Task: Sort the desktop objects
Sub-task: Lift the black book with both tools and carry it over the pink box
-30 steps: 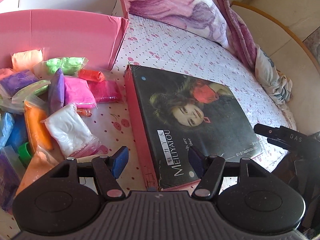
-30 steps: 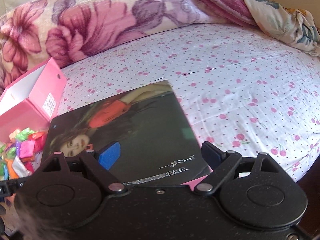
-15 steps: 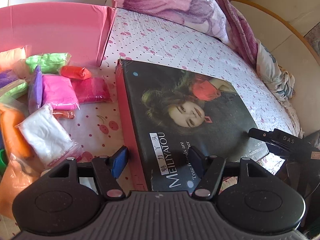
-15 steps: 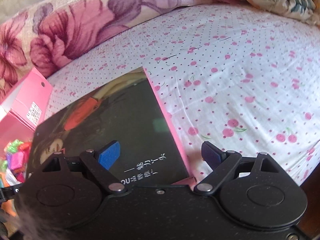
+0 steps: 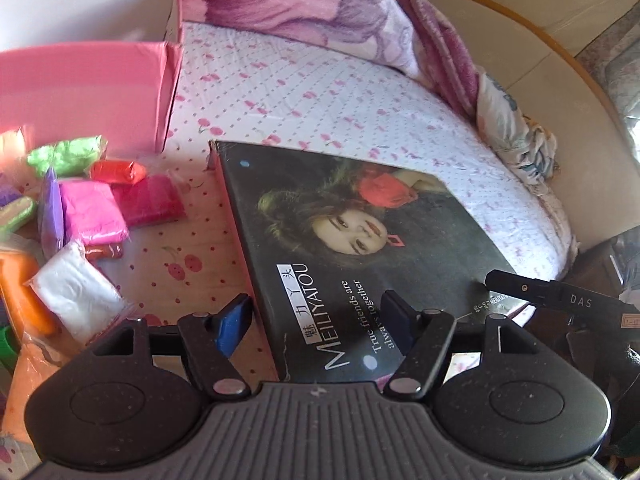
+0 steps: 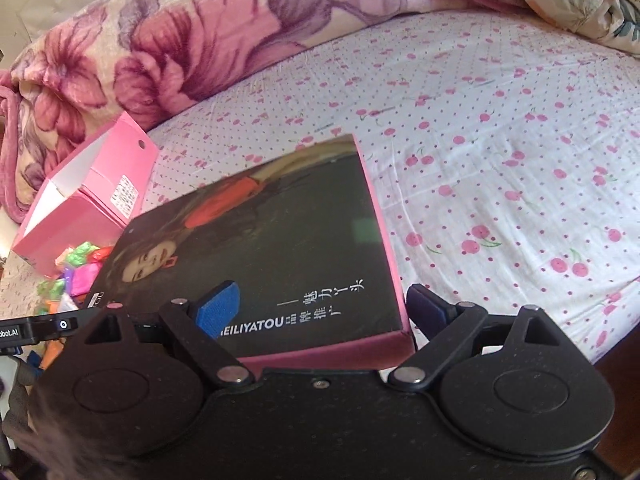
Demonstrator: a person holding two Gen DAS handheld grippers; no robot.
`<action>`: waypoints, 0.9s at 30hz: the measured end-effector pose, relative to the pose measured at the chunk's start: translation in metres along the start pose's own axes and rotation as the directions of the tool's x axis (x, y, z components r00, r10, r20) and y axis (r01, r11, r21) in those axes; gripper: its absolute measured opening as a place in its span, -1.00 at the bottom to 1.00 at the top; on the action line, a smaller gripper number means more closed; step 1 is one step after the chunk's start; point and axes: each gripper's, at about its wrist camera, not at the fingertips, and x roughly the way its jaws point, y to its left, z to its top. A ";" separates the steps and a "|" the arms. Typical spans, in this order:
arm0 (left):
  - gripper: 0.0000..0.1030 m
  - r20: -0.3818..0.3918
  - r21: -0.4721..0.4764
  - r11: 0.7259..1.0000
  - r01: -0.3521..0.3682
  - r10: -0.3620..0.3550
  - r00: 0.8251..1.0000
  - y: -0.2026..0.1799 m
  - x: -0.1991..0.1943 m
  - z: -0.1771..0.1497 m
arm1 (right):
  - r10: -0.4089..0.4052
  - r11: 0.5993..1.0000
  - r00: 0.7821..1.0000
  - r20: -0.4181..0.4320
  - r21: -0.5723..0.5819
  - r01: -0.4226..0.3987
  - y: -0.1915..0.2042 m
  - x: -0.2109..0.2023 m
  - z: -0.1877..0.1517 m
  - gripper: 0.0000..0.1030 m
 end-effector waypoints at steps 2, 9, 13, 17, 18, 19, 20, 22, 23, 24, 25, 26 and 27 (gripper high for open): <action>0.38 0.013 0.014 1.000 0.013 -0.013 1.000 -0.004 -0.008 0.002 | 0.010 1.000 1.000 0.018 -0.011 -0.010 0.010 -0.009 0.003 0.79; 0.38 0.075 0.037 0.998 0.046 -0.049 0.996 -0.016 -0.046 0.010 | 0.047 0.998 0.996 0.081 -0.049 -0.043 0.045 -0.039 0.014 0.80; 0.38 0.136 0.070 0.997 0.046 -0.055 0.989 -0.018 -0.075 0.023 | 0.069 0.996 0.991 0.115 -0.072 -0.061 0.065 -0.056 0.020 0.80; 0.38 0.185 0.091 0.995 0.031 -0.048 0.982 -0.009 -0.102 0.039 | 0.092 0.992 0.984 0.150 -0.095 -0.078 0.085 -0.073 0.026 0.80; 0.38 0.194 0.095 0.995 0.025 -0.043 0.980 -0.004 -0.108 0.043 | 0.098 0.991 0.983 0.158 -0.101 -0.083 0.090 -0.078 0.027 0.80; 0.38 0.202 0.099 0.995 0.017 -0.037 0.979 0.001 -0.113 0.047 | 0.104 0.991 0.981 0.166 -0.107 -0.087 0.095 -0.082 0.029 0.80; 0.38 0.208 0.100 0.995 0.010 -0.031 0.978 0.006 -0.118 0.051 | 0.111 0.989 0.979 0.173 -0.114 -0.092 0.098 -0.083 0.031 0.80; 0.38 0.222 0.103 0.995 -0.008 -0.015 0.975 0.017 -0.127 0.058 | 0.132 0.985 0.975 0.176 -0.131 -0.110 0.096 -0.071 0.040 0.80; 0.38 0.228 0.105 0.994 -0.019 -0.006 0.974 0.023 -0.131 0.062 | 0.142 0.984 0.974 0.174 -0.136 -0.119 0.105 -0.067 0.041 0.80; 0.38 0.234 0.106 0.994 -0.029 0.004 0.972 0.029 -0.135 0.064 | 0.152 0.982 0.973 0.172 -0.141 -0.128 0.114 -0.063 0.042 0.80; 0.38 0.239 0.106 0.994 -0.039 0.013 0.971 0.036 -0.139 0.067 | 0.161 0.980 0.972 0.169 -0.145 -0.137 0.122 -0.059 0.042 0.80; 0.38 0.243 0.106 0.993 -0.048 0.021 0.970 0.043 -0.143 0.069 | 0.170 0.978 0.972 0.164 -0.150 -0.146 0.131 -0.054 0.043 0.80; 0.38 0.247 0.106 0.993 -0.057 0.029 0.969 0.050 -0.146 0.071 | 0.179 0.976 0.971 0.158 -0.154 -0.154 0.139 -0.049 0.043 0.80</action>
